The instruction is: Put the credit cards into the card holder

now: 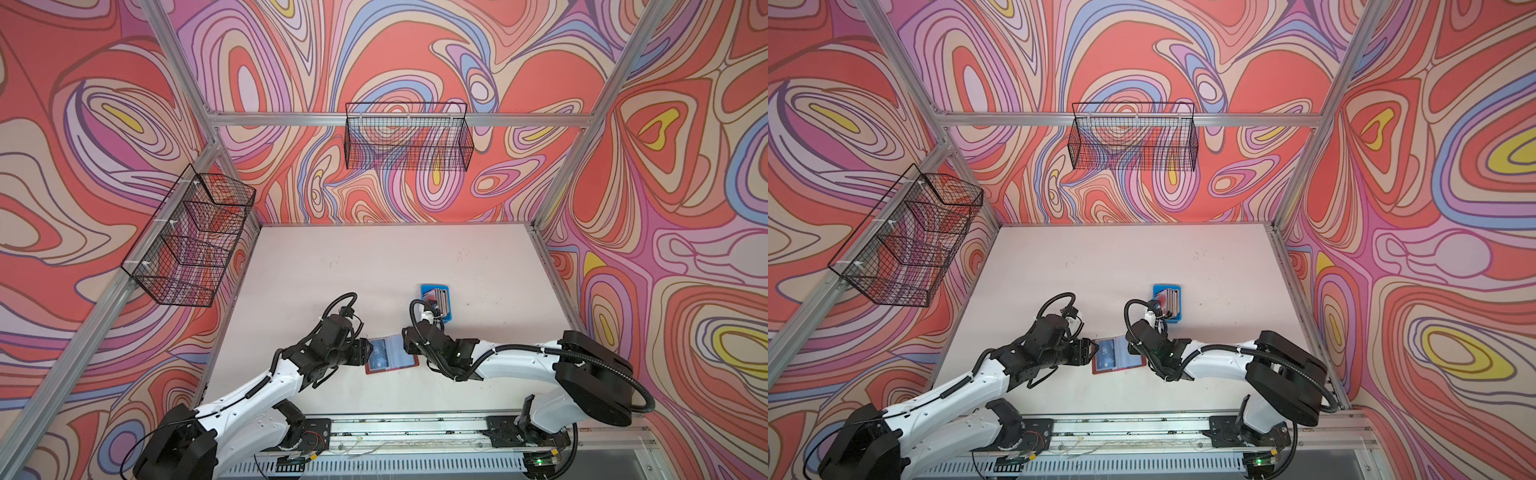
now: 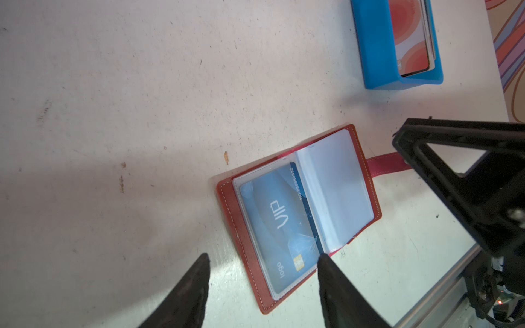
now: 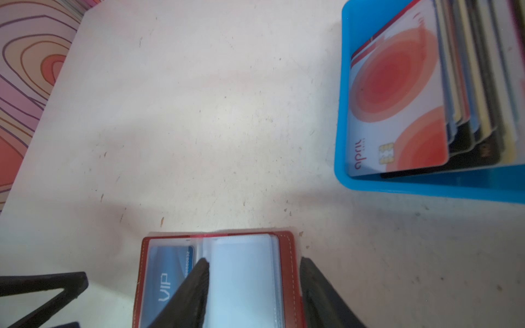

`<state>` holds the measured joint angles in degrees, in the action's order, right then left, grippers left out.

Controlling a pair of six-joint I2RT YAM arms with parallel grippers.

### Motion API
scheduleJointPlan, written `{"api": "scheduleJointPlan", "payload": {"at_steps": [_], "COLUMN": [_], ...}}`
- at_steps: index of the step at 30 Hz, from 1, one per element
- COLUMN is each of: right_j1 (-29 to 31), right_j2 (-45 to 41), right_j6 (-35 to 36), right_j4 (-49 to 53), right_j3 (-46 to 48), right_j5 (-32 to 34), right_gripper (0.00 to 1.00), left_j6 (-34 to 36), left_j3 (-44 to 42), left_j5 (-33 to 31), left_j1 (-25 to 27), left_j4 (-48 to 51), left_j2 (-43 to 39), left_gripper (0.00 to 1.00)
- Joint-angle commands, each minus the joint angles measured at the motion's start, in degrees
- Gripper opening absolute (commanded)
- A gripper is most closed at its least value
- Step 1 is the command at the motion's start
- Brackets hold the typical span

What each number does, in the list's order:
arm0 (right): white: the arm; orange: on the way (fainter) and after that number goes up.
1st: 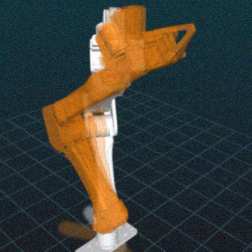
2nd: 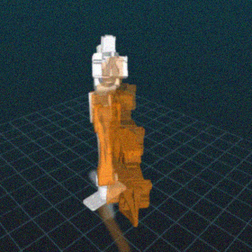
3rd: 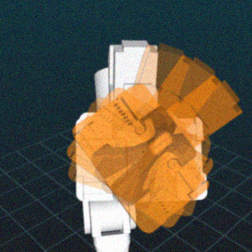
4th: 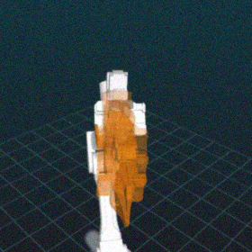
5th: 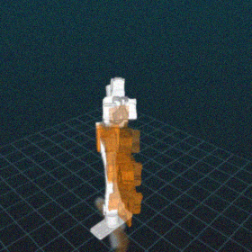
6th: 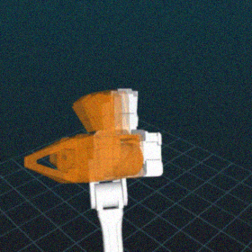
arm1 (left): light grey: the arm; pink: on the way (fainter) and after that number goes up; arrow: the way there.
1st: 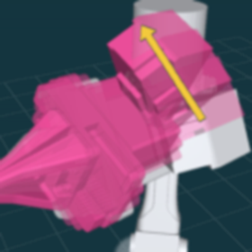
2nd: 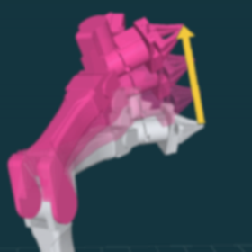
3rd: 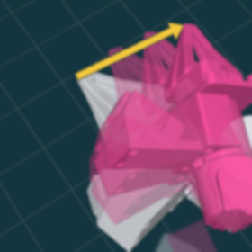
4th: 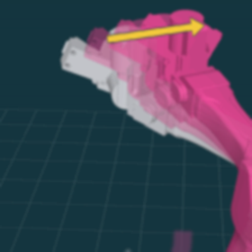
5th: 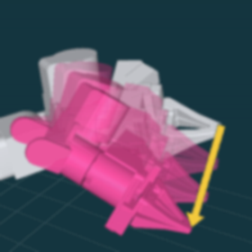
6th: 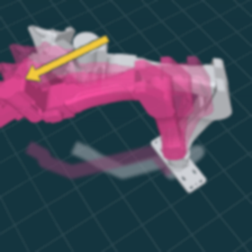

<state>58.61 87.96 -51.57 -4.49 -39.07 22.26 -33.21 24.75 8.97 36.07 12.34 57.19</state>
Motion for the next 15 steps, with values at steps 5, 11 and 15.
{"api": "scheduleJointPlan", "payload": {"at_steps": [5, 11, 15], "right_j1": [0.62, 0.55, 0.60], "right_j2": [2.63, 2.81, 4.44], "right_j6": [-1.96, -3.39, -2.79], "right_j4": [-1.63, -3.63, -3.62], "right_j3": [-1.73, 0.31, -0.17], "right_j5": [-2.62, -2.77, -3.93], "right_gripper": [0.53, 0.54, 0.54], "left_j6": [0.47, 0.51, 0.51], "left_j3": [0.91, 1.75, 2.55], "left_j5": [1.42, 3.30, 3.88], "left_j1": [0.31, 0.31, 0.31], "left_j4": [0.59, 0.21, 0.41], "left_j2": [0.53, 3.26, 4.56], "left_gripper": [0.63, 0.63, 0.63]}}
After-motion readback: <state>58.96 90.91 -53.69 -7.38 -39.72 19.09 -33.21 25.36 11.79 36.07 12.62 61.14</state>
